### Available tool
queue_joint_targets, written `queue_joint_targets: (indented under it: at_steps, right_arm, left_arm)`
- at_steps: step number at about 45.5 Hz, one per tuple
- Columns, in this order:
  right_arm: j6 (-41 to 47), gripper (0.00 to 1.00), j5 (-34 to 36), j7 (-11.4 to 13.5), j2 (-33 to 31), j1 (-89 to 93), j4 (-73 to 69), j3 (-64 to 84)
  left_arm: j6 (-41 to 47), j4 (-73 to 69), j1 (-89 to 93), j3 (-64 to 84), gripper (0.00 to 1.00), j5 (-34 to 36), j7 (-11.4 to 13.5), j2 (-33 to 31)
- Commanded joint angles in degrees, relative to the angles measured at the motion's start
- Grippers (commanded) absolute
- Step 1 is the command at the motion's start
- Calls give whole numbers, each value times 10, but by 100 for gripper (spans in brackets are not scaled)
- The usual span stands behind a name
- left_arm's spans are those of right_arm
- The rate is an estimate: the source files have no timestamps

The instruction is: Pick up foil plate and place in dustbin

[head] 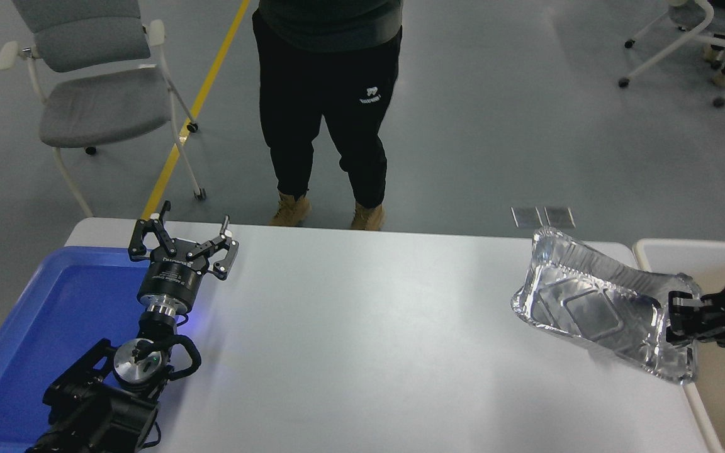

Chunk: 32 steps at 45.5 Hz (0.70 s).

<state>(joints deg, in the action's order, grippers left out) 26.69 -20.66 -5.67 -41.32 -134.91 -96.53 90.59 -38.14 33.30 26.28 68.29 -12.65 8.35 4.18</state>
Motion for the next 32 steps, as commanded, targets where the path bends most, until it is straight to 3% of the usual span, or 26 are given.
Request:
queue_joint_targets:
  at_steps: [1,14,22,32]
  right_arm:
    - [86,0,-31,0,3,-129,-2,56]
    - [72,0,-22,1,-16,-146,55,94]
    - [59,0,-23,9,-108,-121,179,88]
    - [-75,0,35,12,-215,58,336,-5]
  left_arm:
    - [0,0,0,0,99,0,0,-1]
    - [0,0,0,0,99,0,0,0]
    - [0,0,0,0,99,0,0,-1]
    - [0,0,0,0,99,0,0,0]
